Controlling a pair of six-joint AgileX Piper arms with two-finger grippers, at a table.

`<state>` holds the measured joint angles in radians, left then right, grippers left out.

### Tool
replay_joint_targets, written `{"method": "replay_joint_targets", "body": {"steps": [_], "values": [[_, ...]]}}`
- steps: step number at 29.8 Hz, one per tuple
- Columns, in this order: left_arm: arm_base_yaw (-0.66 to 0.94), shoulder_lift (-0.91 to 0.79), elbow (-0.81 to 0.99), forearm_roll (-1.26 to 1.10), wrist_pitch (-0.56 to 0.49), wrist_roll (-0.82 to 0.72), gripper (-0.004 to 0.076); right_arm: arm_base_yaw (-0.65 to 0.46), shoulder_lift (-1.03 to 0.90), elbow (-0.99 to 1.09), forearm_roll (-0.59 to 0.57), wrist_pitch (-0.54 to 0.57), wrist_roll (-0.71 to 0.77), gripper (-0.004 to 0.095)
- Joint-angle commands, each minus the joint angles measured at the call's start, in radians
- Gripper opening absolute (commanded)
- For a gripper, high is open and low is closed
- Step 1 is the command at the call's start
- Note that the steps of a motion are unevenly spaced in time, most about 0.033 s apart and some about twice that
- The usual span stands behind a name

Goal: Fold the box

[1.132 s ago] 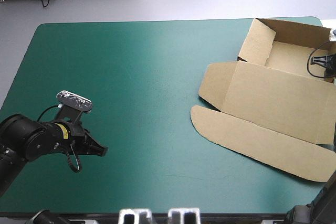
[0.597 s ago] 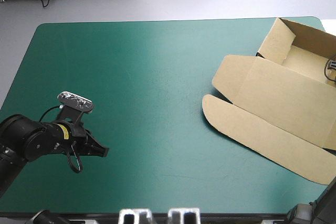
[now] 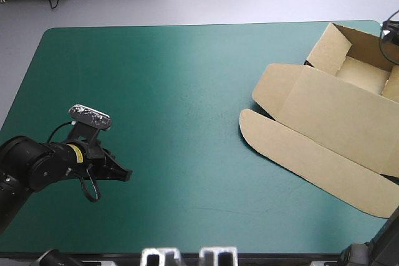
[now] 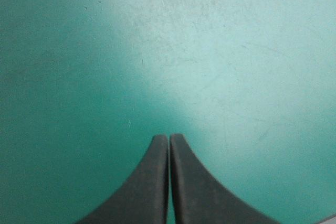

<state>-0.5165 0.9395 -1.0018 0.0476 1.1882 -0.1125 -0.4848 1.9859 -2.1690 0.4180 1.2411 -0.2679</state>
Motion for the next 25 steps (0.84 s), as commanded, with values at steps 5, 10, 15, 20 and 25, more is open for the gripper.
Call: {"method": "replay_joint_targets", "body": {"steps": [5, 10, 15, 20, 25], "values": [[-0.004, -0.012, -0.025, -0.002, -0.076, -0.001, -0.0003, 0.291, -0.101, -0.005, -0.07, 0.008, -0.087, 0.0002], [-0.004, -0.012, -0.025, -0.002, -0.111, -0.004, -0.0003, 0.521, -0.129, 0.017, -0.322, 0.008, -0.028, 0.0], [-0.004, -0.012, -0.025, 0.033, -0.137, -0.003, -0.0003, 0.689, -0.214, 0.165, -0.349, 0.008, -0.071, 0.0], [-0.004, -0.012, -0.025, 0.05, -0.169, -0.003, -0.0003, 0.739, -0.348, 0.37, -0.324, 0.0, -0.091, -0.0001], [-0.004, -0.01, -0.025, 0.05, -0.196, -0.003, -0.0003, 0.739, -0.521, 0.663, -0.317, -0.151, -0.091, 0.0]]}}
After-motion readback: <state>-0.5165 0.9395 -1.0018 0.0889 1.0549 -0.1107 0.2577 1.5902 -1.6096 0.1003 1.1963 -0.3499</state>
